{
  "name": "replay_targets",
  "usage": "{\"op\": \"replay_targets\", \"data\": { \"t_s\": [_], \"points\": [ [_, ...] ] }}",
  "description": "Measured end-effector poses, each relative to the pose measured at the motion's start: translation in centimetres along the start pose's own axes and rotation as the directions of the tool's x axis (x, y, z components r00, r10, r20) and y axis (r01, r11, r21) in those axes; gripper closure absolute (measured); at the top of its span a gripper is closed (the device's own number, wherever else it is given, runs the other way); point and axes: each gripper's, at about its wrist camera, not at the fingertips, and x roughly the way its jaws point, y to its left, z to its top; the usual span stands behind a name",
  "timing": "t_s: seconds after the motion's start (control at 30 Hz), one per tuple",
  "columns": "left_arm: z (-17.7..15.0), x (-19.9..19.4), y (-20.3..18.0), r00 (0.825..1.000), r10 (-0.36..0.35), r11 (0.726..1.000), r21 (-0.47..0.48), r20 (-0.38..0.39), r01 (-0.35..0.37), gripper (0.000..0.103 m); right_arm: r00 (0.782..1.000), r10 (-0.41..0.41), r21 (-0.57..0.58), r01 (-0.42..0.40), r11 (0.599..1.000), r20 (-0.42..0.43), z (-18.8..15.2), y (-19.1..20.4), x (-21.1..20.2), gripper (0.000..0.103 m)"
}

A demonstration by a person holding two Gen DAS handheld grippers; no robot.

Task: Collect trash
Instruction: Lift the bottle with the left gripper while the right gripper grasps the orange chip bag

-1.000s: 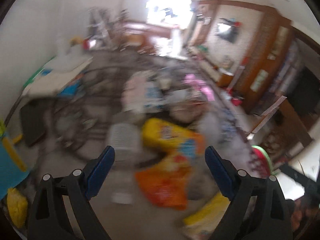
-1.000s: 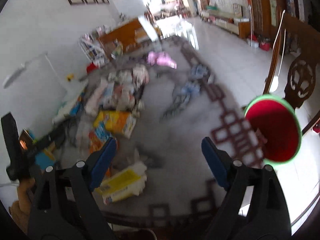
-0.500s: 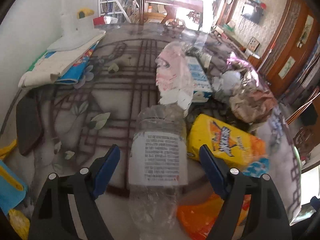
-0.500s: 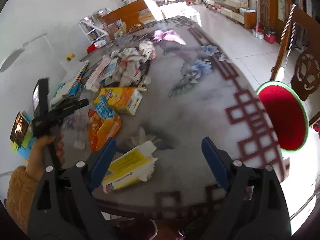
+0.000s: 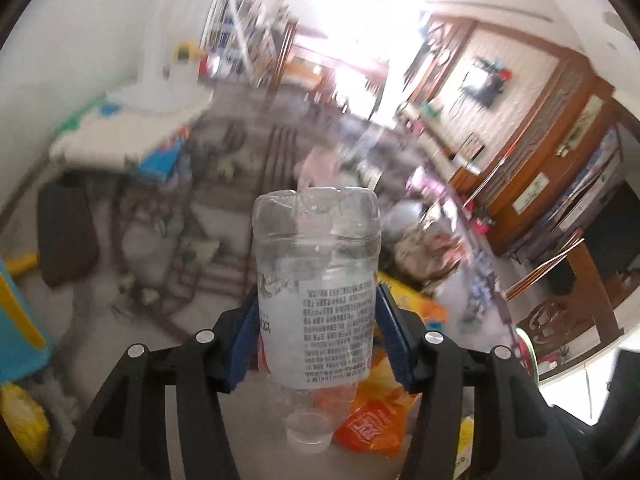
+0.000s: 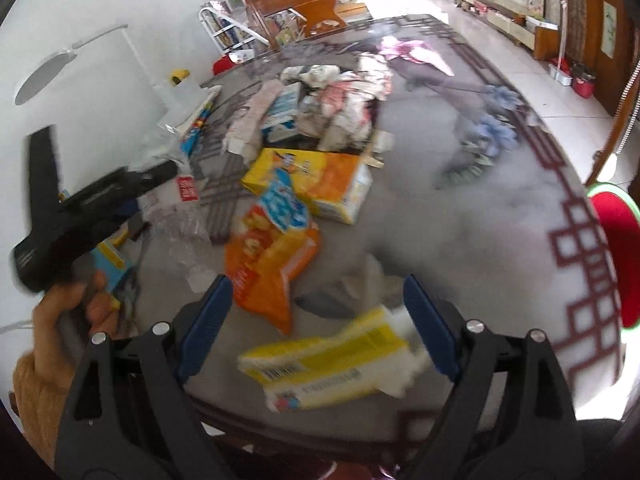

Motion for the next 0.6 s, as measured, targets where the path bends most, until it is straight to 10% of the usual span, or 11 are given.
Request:
{"op": "replay_targets", "data": {
  "t_s": [0.6],
  "points": [
    [1.6, -2.1, -0.3, 0.992, -0.048, 0.999, 0.025, 0.114, 0.046, 0.05, 0.99, -0.052, 0.012, 0.054, 0.998, -0.129, 2.3, 4.8, 10.6, 0.015]
  ]
}}
